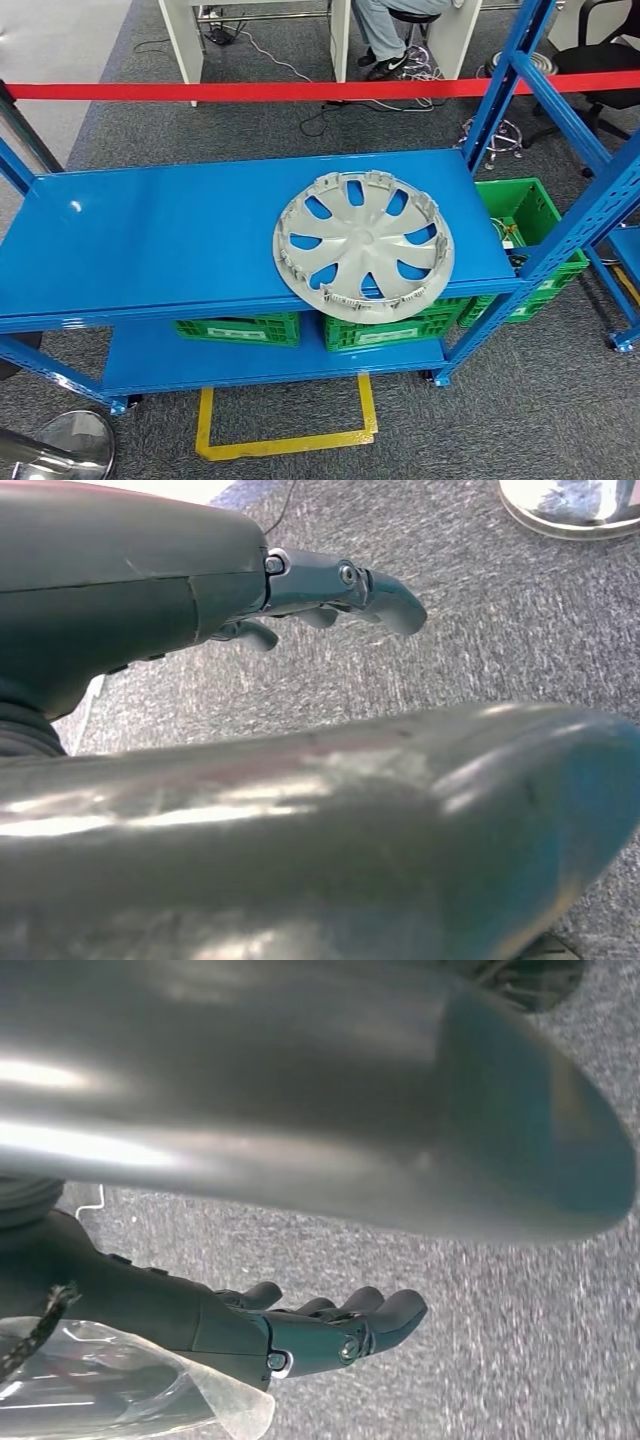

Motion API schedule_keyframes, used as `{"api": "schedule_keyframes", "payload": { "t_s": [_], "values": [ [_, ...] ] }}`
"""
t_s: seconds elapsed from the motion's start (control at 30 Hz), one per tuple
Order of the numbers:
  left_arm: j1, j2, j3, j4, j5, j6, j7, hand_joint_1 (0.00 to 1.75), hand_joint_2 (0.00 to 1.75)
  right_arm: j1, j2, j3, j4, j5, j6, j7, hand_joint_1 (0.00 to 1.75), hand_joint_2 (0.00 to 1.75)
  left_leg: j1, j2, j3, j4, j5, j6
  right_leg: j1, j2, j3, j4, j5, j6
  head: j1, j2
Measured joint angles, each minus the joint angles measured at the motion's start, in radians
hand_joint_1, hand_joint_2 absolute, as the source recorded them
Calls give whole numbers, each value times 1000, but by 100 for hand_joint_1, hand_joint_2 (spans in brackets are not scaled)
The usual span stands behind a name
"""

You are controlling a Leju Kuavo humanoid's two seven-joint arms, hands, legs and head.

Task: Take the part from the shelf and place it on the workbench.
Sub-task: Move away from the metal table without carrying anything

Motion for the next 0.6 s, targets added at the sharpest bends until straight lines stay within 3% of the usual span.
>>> {"api": "schedule_keyframes", "payload": {
  "t_s": [0.13,0.43,0.6],
  "values": [
    [0,0,0,2,10,3,2,0,0,6,0,20,0,-18,8,17,0,0,-1,1,1,0,-1,2,-1,1,1,-2,0,11,0,0],
    [-1,0,0,5,23,5,8,0,0,11,0,44,0,-37,15,21,0,0,0,2,5,0,-1,2,-1,1,3,-2,-1,15,-1,0],
    [0,1,0,6,25,3,16,0,0,17,-2,52,3,-6,11,-17,0,0,0,2,5,0,-4,5,-2,0,5,-5,-1,18,-1,0]
  ]
}}
